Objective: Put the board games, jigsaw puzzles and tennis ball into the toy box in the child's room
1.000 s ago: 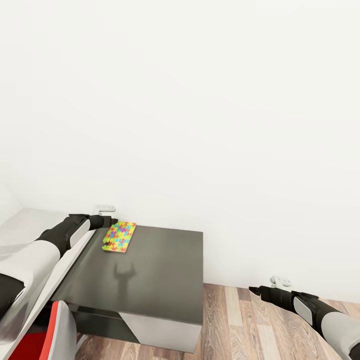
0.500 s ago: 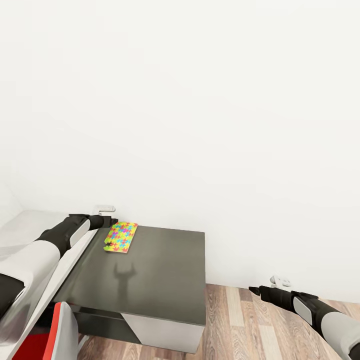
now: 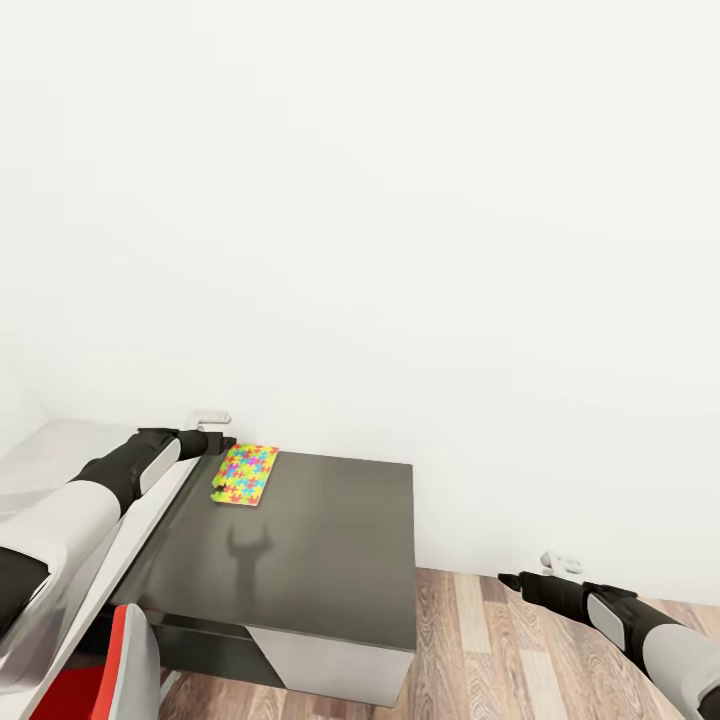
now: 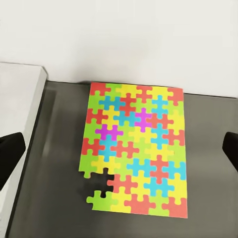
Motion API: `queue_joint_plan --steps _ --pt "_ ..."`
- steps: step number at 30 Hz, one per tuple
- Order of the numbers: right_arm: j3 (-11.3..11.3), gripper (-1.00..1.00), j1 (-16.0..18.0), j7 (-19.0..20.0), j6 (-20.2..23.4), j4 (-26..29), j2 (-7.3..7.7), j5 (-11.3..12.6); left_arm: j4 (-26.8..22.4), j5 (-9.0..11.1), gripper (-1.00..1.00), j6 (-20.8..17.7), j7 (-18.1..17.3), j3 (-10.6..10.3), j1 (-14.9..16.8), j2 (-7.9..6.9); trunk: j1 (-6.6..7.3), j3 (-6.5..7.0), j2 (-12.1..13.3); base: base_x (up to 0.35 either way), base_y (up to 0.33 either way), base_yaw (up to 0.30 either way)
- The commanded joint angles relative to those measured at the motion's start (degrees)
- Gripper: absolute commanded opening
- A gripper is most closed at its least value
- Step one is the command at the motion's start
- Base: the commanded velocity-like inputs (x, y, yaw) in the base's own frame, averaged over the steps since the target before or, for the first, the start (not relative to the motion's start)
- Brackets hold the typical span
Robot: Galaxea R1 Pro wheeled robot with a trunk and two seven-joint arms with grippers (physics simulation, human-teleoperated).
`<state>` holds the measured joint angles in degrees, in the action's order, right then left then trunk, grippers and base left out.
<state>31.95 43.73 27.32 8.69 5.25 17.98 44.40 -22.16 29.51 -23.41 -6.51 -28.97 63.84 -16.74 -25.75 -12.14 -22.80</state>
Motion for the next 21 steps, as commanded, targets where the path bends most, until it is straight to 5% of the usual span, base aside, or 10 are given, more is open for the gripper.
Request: queue_joint_plan --steps 1,21 --pt "0.3 1.0 0.0 0.1 0.4 0.1 0.06 0.6 -0.1 0.2 1.0 -0.2 -0.1 -0.2 0.1 -0.03 -0.03 -0.12 -0.1 0.0 0.005 0.0" --pt "0.3 1.0 0.0 0.3 0.5 0.0 0.57 0.7 -0.4 0.1 1.0 -2.8 0.1 0.4 0.6 0.24 -0.03 -0.58 -0.1 0.0 0.0 0.0"
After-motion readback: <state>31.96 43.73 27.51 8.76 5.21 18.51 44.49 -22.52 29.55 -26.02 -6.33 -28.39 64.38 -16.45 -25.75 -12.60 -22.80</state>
